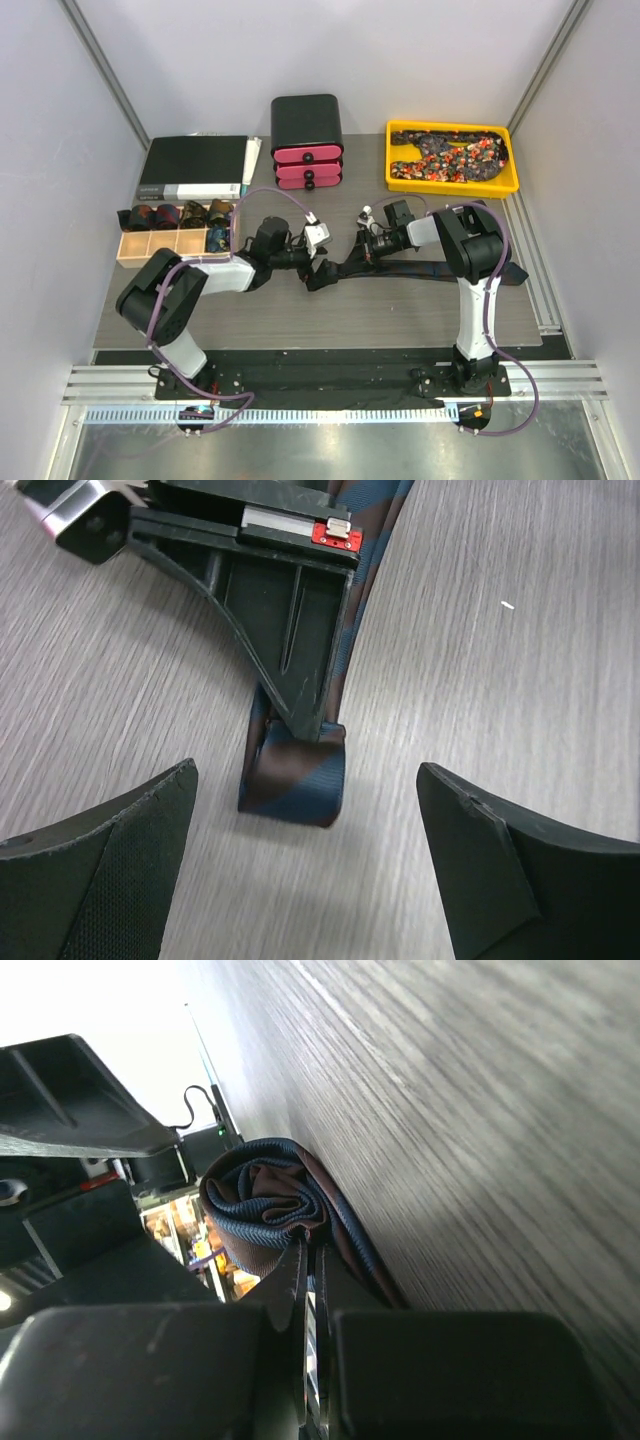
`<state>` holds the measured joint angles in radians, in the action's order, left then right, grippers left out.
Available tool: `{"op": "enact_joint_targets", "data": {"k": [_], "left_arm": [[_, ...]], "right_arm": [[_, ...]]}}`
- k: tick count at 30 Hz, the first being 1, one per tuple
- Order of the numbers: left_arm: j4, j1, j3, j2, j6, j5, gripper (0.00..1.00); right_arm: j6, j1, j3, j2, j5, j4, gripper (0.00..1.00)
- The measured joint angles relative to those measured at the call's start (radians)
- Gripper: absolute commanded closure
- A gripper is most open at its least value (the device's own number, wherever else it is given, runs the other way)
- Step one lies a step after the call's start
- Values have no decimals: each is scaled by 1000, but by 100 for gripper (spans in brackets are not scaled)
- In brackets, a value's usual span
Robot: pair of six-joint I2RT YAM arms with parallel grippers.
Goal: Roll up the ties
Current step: Roll the tie at the center of the board.
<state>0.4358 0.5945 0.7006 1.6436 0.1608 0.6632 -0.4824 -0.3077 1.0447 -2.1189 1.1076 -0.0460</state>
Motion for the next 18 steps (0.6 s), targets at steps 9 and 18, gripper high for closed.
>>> {"op": "enact_joint_targets", "data": {"k": [9, 18], "left_arm": [[182, 43, -18, 127, 44, -24, 26], [238, 55, -53, 176, 83, -42, 51]], "right_arm": [[42, 9, 14, -9, 19, -39, 99], [73, 18, 16, -9, 29, -69, 99]]}}
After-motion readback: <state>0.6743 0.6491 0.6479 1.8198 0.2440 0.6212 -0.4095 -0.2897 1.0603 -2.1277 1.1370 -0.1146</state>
